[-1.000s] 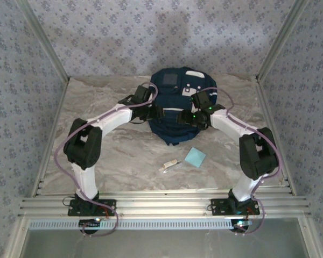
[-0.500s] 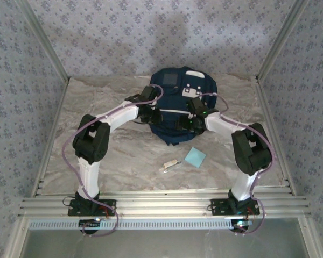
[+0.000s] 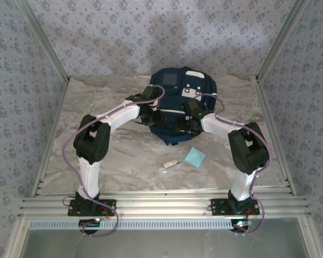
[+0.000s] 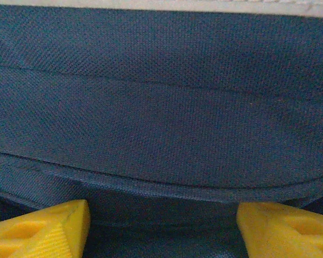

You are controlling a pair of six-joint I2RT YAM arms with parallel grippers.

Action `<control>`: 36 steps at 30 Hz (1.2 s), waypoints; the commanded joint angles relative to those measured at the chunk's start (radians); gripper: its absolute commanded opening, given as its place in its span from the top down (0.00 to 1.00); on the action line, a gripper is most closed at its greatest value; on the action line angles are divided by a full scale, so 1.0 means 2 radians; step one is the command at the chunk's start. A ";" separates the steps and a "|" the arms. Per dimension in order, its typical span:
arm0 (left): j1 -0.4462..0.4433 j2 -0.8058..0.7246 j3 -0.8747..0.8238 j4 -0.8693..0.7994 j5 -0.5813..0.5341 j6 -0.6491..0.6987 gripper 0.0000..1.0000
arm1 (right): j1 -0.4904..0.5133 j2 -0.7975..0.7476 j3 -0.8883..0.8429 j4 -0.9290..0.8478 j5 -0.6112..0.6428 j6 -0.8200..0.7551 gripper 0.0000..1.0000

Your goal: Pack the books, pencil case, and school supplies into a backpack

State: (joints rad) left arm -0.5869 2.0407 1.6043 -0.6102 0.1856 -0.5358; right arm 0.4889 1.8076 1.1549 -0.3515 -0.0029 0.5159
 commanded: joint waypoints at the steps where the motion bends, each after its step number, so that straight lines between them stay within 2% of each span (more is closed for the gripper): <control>1: -0.017 0.002 0.042 -0.043 -0.033 0.005 0.50 | 0.007 0.029 -0.005 -0.034 -0.014 0.006 0.25; 5: -0.027 0.043 0.096 -0.117 -0.103 0.026 0.52 | 0.010 0.029 -0.007 -0.032 -0.017 0.007 0.25; 8: -0.033 0.064 0.118 -0.150 -0.135 0.034 0.52 | 0.011 0.029 -0.009 -0.032 -0.014 0.006 0.25; 16: -0.035 0.086 0.119 -0.164 -0.162 0.032 0.54 | 0.012 0.034 -0.009 -0.031 -0.014 0.006 0.25; 19: -0.028 0.085 0.115 -0.162 -0.164 0.038 0.74 | 0.012 0.035 -0.013 -0.033 -0.010 0.005 0.25; 23: -0.011 0.071 0.107 -0.155 -0.156 0.047 0.91 | 0.009 0.035 -0.020 -0.034 -0.009 0.007 0.25; 26: 0.001 0.055 0.102 -0.149 -0.148 0.062 0.95 | 0.005 0.037 -0.024 -0.032 -0.009 0.008 0.26; 33: 0.031 0.021 0.090 -0.163 -0.148 0.091 0.96 | 0.003 0.051 -0.023 -0.050 0.004 0.003 0.29; 36: 0.044 0.002 0.075 -0.162 -0.126 0.096 0.96 | -0.001 0.053 -0.028 -0.053 0.012 0.003 0.29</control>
State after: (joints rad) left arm -0.5461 2.1197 1.7809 -0.8593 -0.0284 -0.3729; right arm 0.5041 1.8317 1.1564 -0.3130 -0.0189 0.5159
